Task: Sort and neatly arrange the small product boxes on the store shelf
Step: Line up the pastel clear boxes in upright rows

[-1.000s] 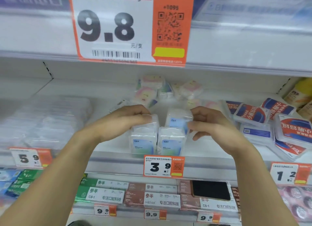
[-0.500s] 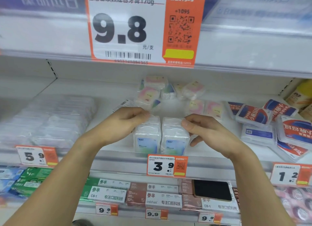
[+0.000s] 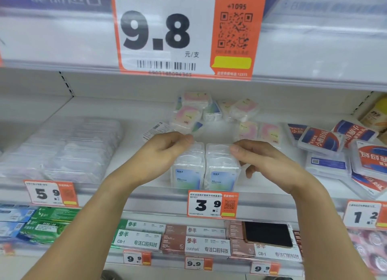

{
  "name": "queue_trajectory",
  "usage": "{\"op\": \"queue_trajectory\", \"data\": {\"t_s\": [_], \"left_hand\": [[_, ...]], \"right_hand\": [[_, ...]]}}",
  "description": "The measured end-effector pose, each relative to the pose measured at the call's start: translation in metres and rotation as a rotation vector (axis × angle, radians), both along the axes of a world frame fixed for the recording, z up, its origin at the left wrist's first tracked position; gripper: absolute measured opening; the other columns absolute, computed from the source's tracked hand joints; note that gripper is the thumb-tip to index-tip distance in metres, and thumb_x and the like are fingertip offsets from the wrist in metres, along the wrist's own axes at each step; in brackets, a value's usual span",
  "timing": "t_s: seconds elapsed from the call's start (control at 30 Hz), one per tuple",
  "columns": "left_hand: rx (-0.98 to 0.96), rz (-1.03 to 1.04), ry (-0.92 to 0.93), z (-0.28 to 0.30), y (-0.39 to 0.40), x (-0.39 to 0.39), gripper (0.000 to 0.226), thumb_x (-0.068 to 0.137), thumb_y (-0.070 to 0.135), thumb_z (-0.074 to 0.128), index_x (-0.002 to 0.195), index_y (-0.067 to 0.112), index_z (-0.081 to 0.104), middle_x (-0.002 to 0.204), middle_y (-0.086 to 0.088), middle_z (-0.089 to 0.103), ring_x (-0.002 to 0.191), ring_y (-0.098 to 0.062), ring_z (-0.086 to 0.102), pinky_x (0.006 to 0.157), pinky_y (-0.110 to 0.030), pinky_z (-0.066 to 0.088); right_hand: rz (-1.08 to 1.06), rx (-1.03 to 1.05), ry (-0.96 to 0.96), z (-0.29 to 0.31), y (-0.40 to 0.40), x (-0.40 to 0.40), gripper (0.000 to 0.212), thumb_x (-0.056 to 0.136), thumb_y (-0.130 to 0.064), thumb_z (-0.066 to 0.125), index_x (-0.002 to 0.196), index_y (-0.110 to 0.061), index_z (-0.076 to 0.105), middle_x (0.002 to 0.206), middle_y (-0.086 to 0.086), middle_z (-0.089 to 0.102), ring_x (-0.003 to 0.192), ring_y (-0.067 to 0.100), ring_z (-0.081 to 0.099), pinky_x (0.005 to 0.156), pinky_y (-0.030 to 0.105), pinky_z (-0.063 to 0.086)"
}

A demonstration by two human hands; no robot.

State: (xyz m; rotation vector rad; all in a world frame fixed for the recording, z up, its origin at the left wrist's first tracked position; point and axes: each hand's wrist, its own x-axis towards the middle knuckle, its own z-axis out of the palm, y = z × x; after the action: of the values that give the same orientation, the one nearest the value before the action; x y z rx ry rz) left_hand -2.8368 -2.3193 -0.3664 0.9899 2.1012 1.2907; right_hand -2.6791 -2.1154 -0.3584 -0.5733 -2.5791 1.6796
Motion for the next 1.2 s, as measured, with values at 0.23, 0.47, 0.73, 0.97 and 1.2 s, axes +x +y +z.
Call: {"op": "queue_trajectory", "data": {"t_s": [0.23, 0.47, 0.73, 0.97, 1.2], "left_hand": [[0.155, 0.280, 0.041, 0.009, 0.001, -0.014, 0.034, 0.096, 0.043, 0.046, 0.095, 0.025, 0.074, 0.095, 0.011, 0.072, 0.085, 0.000, 0.064, 0.074, -0.021, 0.044], [-0.242, 0.323, 0.286, 0.014, 0.038, -0.055, 0.042, 0.088, 0.050, 0.058, 0.119, 0.022, 0.057, 0.109, 0.007, 0.061, 0.094, -0.017, 0.060, 0.073, -0.031, 0.048], [-0.440, 0.135, 0.569, 0.024, 0.074, -0.054, 0.056, 0.087, 0.046, 0.061, 0.132, 0.017, 0.048, 0.128, -0.008, 0.049, 0.122, -0.026, 0.045, 0.093, -0.034, 0.041], [-0.473, -0.306, 0.560, 0.056, 0.137, -0.009, 0.034, 0.087, 0.047, 0.059, 0.096, 0.017, 0.070, 0.093, 0.001, 0.071, 0.086, -0.019, 0.067, 0.075, -0.029, 0.053], [-0.801, -0.200, 0.488, 0.047, 0.197, -0.013, 0.047, 0.076, 0.059, 0.061, 0.086, 0.013, 0.060, 0.078, -0.007, 0.073, 0.067, -0.021, 0.071, 0.083, -0.032, 0.053]], "right_hand": [[-0.631, 0.358, 0.273, -0.009, 0.033, -0.006, 0.017, 0.092, -0.039, 0.061, 0.102, -0.027, 0.068, 0.101, -0.008, 0.068, 0.087, 0.012, 0.063, 0.067, 0.022, 0.045], [-0.533, 0.644, -0.155, -0.039, 0.047, -0.022, 0.078, 0.076, -0.066, 0.065, 0.143, -0.035, 0.040, 0.146, 0.009, 0.044, 0.138, 0.035, 0.028, 0.108, 0.045, 0.033], [-0.281, 0.666, -0.255, -0.028, 0.046, -0.014, 0.078, 0.071, -0.075, 0.064, 0.138, -0.037, 0.051, 0.157, -0.003, 0.030, 0.149, 0.018, 0.013, 0.115, 0.035, 0.012], [-0.288, 0.528, -0.226, -0.012, 0.051, 0.017, 0.085, 0.054, -0.058, 0.089, 0.128, -0.035, 0.053, 0.146, 0.000, 0.036, 0.137, 0.021, 0.032, 0.105, 0.033, 0.036], [-0.362, 0.326, -0.283, -0.013, 0.069, 0.040, 0.099, 0.052, -0.051, 0.093, 0.134, -0.022, 0.046, 0.123, -0.002, 0.057, 0.104, 0.019, 0.055, 0.078, 0.028, 0.044]]}}
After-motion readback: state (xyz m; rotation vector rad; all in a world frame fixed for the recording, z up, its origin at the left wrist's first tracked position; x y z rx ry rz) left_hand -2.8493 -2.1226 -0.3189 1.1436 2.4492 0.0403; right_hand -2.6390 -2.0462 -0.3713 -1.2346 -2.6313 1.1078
